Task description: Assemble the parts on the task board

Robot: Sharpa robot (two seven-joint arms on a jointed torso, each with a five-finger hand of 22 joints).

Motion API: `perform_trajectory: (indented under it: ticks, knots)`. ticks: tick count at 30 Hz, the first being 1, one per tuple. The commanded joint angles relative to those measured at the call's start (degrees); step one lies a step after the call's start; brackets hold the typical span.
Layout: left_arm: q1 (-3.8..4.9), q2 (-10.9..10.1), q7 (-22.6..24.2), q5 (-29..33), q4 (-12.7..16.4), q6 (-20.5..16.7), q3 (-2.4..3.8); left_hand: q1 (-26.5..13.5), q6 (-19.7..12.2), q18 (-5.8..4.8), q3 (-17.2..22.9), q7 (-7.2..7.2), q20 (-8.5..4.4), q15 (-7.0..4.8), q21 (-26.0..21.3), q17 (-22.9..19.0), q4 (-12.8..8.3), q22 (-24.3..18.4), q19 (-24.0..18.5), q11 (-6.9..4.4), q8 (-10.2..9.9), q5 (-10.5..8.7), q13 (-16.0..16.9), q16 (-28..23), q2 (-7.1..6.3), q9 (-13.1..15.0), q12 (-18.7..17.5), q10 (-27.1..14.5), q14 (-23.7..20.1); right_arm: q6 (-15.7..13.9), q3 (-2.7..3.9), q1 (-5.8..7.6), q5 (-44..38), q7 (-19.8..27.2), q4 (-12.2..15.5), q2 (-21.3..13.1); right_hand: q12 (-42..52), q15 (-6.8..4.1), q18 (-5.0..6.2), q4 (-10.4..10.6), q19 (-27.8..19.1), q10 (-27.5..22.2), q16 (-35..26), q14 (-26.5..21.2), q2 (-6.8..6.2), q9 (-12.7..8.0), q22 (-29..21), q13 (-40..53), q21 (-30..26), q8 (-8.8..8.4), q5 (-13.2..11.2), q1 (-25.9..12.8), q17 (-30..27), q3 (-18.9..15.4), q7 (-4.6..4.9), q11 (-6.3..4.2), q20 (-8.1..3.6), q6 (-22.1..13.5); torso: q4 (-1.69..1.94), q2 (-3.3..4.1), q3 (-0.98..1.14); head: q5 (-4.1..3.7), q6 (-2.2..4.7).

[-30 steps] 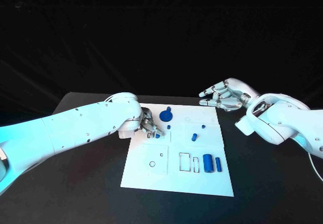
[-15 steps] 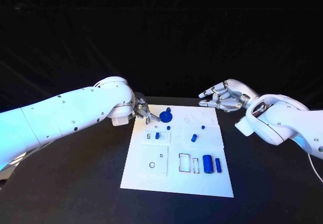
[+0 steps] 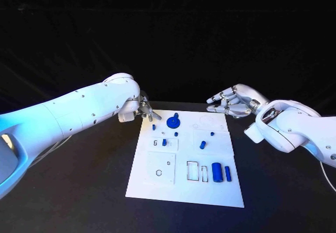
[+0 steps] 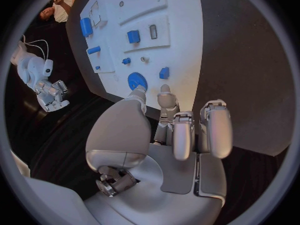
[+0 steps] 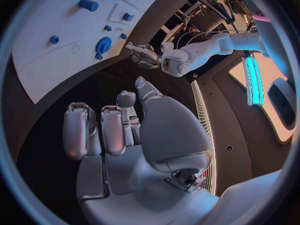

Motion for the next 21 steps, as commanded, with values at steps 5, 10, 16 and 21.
perform_trajectory:
  ticks: [5, 10, 16, 21]
  knots:
    - [-0.67, 2.36, 2.80, -0.61, -4.93, 4.23, -0.30, 0.51, 1.26, 0.09, -0.43, -0.16, 0.40, 0.17, 0.19, 15.08, 0.27, 6.40, 2.66, -0.24, 0.64, -0.22, 0.86, 0.14, -0.17, -0.26, 0.83, 0.46, 6.02, 0.59, -0.02, -0.09, 0.12, 0.63, -0.14, 0.27, -0.17, 0.22, 0.40, 0.29, -0.35, -0.07, -0.30, 2.45, 0.21, -0.07, 0.02, -0.05, -0.32, 0.28, 0.31, -0.36, 0.00, -0.27, 0.21, 0.10, 0.16, -0.02, -0.21, 0.35, -0.10, 0.22, 0.18]
    - [-1.02, 3.25, 2.70, -0.69, -6.50, 5.20, -0.49, 0.49, 1.75, 0.03, -0.70, -0.35, 0.33, 0.05, 0.44, 15.08, 0.30, 6.69, 2.78, -0.39, 1.02, -0.65, 1.44, 0.14, -0.10, -0.33, 1.50, 0.86, 6.02, 0.69, -0.02, -0.09, 0.15, 0.68, -0.18, 0.41, -0.17, 0.22, 0.40, 0.29, -0.35, -0.07, -0.30, 2.45, 0.21, -0.07, 0.02, -0.05, -0.32, 0.28, 0.31, -0.36, 0.00, -0.27, 0.21, 0.10, 0.16, -0.02, -0.31, 0.35, -0.10, 0.24, -0.02]
    - [-1.29, 3.61, 2.81, -0.67, -7.10, 5.81, -0.55, 0.43, 2.14, -0.02, -0.92, -0.51, 0.25, -0.05, 0.62, 15.08, 0.33, 6.89, 2.86, -0.53, 1.37, -0.89, 1.85, 0.14, 0.00, -0.33, 1.98, 1.16, 6.02, 0.78, -0.02, -0.09, 0.16, 0.71, -0.23, 0.48, -0.17, 0.22, 0.40, 0.29, -0.35, -0.07, -0.30, 2.45, 0.21, -0.07, 0.02, -0.05, -0.32, 0.28, 0.31, -0.36, 0.00, -0.27, 0.21, 0.10, 0.16, -0.02, -0.32, 0.26, -0.06, 0.16, -0.19]
    - [-1.35, 3.65, 2.67, -0.51, -7.31, 6.26, -0.57, 0.50, 2.42, -0.05, -1.02, -0.65, 0.18, -0.13, 0.72, 15.08, 0.29, 7.01, 2.91, -0.64, 1.67, -0.99, 2.13, 0.14, 0.15, -0.28, 2.33, 1.37, 6.02, 0.83, -0.02, -0.10, 0.16, 0.70, -0.26, 0.51, -0.17, 0.22, 0.40, 0.29, -0.35, -0.07, -0.30, 2.45, 0.21, -0.07, 0.02, -0.05, -0.32, 0.28, 0.31, -0.36, 0.00, -0.27, 0.21, 0.10, 0.16, -0.02, -0.22, 0.22, -0.03, 0.22, -0.25]
